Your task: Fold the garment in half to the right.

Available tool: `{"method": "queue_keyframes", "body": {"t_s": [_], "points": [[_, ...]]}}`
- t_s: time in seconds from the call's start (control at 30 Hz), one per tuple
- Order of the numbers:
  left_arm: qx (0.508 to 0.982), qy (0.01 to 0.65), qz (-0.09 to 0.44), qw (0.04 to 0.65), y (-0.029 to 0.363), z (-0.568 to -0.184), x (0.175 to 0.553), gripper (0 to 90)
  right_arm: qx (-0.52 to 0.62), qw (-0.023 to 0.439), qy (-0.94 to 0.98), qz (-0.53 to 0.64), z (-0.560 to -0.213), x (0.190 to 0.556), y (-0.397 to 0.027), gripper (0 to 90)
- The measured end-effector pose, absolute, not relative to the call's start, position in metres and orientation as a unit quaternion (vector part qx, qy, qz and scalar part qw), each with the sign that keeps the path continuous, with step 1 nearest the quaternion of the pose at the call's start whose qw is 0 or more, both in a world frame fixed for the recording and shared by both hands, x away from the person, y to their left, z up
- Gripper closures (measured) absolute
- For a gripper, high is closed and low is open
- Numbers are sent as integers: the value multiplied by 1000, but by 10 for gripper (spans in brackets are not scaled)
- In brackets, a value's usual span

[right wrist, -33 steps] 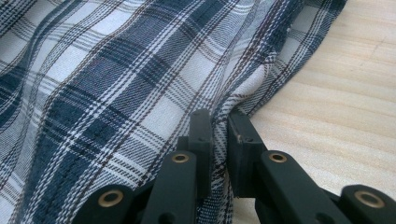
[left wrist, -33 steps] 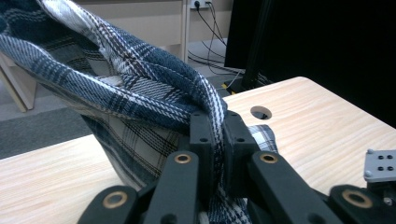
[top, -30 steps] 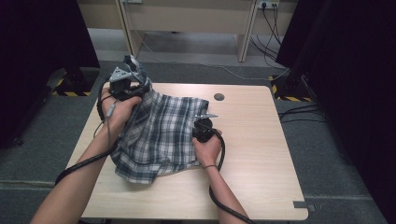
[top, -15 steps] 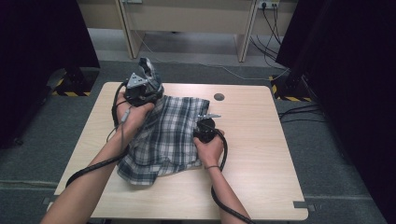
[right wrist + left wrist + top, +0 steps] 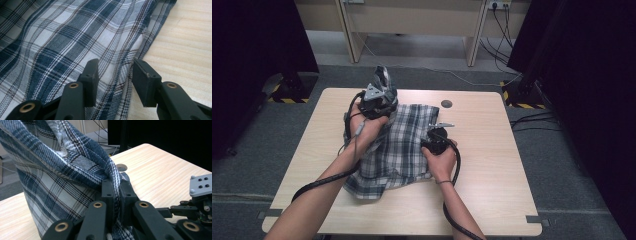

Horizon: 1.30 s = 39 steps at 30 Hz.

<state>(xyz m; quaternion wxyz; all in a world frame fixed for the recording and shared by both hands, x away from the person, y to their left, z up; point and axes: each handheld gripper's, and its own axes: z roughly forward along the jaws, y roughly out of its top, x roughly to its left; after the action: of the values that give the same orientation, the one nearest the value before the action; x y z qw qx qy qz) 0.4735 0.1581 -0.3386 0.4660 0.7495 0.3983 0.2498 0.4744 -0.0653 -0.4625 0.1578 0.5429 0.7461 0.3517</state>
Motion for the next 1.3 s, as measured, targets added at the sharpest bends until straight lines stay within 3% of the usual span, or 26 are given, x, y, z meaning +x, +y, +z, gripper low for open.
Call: {"method": "queue_keyframes", "body": {"t_s": [0.33,0.47,0.97,1.3], "points": [[750,394,250,469,154,-336,473,843,537,163,752,344,-470,475,-66,788],[752,388,248,471,146,-335,472,843,529,171,758,343,-471,475,-59,815],[767,374,238,463,118,-346,471,843,527,163,756,351,-472,476,-58,804],[777,373,232,451,107,-362,472,842,524,152,758,357,-471,475,-61,656]]}}
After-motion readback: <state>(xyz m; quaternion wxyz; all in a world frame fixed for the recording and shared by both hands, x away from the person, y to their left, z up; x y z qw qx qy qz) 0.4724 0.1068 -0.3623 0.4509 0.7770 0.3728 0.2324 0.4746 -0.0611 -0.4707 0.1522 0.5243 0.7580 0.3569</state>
